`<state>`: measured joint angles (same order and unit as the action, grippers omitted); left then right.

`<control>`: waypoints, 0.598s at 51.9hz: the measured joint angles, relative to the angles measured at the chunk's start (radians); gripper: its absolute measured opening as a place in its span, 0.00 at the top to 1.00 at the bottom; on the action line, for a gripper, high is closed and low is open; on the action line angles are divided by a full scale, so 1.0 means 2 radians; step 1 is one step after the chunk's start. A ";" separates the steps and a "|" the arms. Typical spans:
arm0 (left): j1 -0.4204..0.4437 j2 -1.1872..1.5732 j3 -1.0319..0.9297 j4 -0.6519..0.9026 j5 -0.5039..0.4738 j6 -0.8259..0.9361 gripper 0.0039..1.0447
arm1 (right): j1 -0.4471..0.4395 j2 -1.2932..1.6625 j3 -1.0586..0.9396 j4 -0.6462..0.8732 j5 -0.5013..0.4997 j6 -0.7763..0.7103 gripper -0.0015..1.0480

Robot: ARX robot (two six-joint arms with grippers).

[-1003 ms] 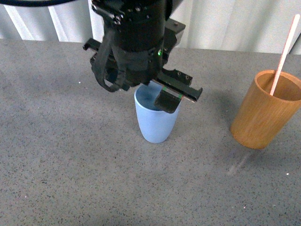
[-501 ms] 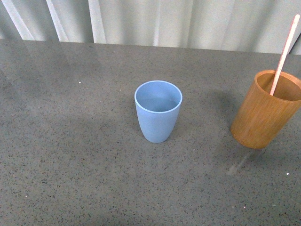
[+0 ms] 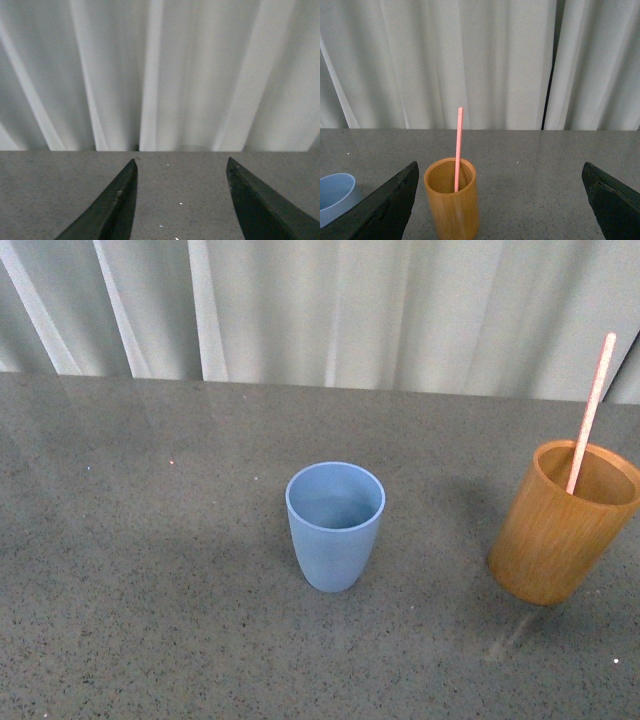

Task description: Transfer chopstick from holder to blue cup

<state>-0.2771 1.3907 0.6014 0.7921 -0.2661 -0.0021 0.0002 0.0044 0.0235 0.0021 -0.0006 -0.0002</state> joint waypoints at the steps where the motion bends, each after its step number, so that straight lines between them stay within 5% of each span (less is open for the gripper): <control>1: 0.005 -0.010 -0.011 0.006 0.002 0.000 0.54 | 0.000 0.000 0.000 0.000 0.000 0.000 0.10; 14: 0.047 -0.095 -0.133 0.028 0.047 -0.002 0.97 | 0.000 0.000 0.000 0.000 0.000 0.000 0.10; 31: 0.090 -0.216 -0.227 0.006 0.087 0.000 0.97 | 0.000 0.000 0.000 0.000 0.000 0.000 0.10</control>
<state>-0.0975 0.9588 0.1467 0.8032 -0.0917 -0.0025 0.0002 0.0044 0.0235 0.0021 -0.0010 -0.0002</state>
